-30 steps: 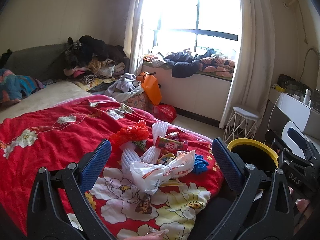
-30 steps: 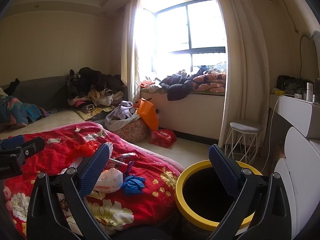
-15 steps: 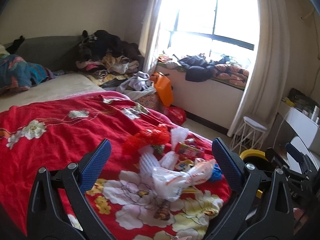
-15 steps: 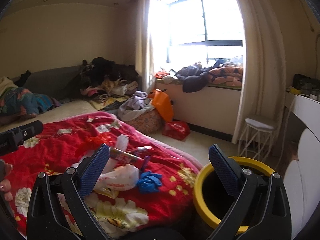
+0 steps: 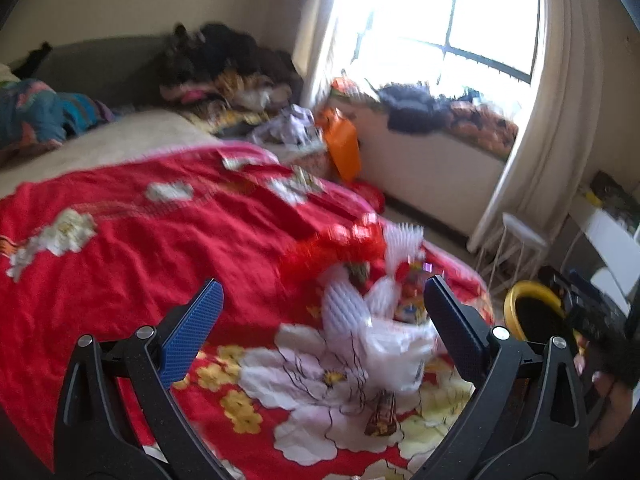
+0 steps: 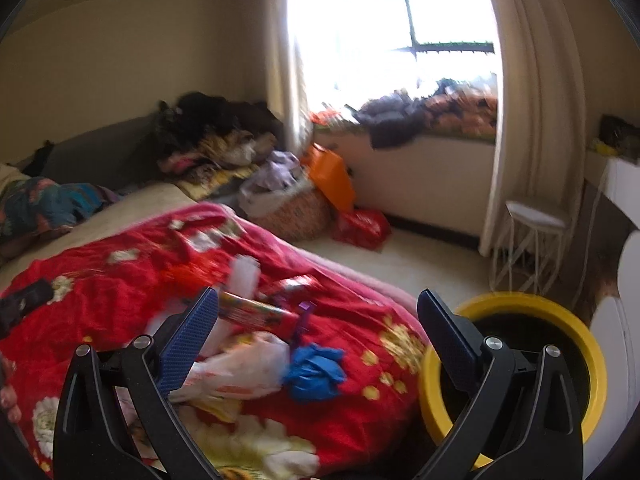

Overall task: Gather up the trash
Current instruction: 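Grasp the white plastic bag with the left tool while the right tool grasps the blue glove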

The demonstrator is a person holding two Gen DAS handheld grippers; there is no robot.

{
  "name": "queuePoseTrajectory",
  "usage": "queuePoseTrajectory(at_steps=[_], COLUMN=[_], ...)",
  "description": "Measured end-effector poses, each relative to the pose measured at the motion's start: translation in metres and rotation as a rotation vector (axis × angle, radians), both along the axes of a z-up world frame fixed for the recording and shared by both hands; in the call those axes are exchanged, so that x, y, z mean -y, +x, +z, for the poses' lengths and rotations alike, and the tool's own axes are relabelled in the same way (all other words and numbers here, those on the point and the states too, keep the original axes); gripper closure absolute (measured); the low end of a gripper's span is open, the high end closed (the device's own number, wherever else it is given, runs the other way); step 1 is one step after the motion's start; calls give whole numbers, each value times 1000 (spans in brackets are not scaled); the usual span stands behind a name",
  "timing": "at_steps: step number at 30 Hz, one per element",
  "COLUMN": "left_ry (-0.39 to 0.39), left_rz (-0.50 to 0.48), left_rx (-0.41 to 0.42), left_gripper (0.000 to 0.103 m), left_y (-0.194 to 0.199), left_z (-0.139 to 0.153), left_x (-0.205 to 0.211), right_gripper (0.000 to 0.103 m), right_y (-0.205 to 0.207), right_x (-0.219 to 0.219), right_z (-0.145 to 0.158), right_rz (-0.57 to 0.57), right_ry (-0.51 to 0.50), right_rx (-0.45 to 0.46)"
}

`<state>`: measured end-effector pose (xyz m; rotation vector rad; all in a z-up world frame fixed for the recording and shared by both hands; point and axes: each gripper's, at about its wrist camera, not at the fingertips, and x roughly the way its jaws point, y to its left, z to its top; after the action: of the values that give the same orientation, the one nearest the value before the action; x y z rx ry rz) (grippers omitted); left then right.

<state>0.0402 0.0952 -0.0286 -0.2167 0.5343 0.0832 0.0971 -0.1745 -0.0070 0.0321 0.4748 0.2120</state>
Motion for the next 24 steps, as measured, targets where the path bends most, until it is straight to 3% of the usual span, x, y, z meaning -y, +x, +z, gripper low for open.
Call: queuePoseTrajectory(at_steps=[3, 7, 10, 15, 20, 22, 24], left_ry=[-16, -43, -74, -110, -127, -125, -123], left_rz=[-79, -174, -190, -223, -239, -241, -239], left_rx=[-70, -129, -158, -193, -224, -231, -237], left_gripper=[12, 23, 33, 42, 53, 60, 75], left_y=[11, 19, 26, 35, 40, 42, 42], left_z=[-19, -39, -48, -55, -62, -64, -66], left_x=[15, 35, 38, 43, 46, 47, 48], right_gripper=[10, 27, 41, 51, 70, 77, 84], right_y=[17, 36, 47, 54, 64, 64, 63], right_x=[12, 18, 16, 2, -13, -16, -16], right_z=[-19, -49, -66, -74, -86, -92, -95], right_rz=[-30, -12, 35, 129, 216, 239, 252], right_ry=[-30, -65, -45, -41, -47, -37, -22], right_rx=[-77, -201, -293, -327, -394, -422, -430])
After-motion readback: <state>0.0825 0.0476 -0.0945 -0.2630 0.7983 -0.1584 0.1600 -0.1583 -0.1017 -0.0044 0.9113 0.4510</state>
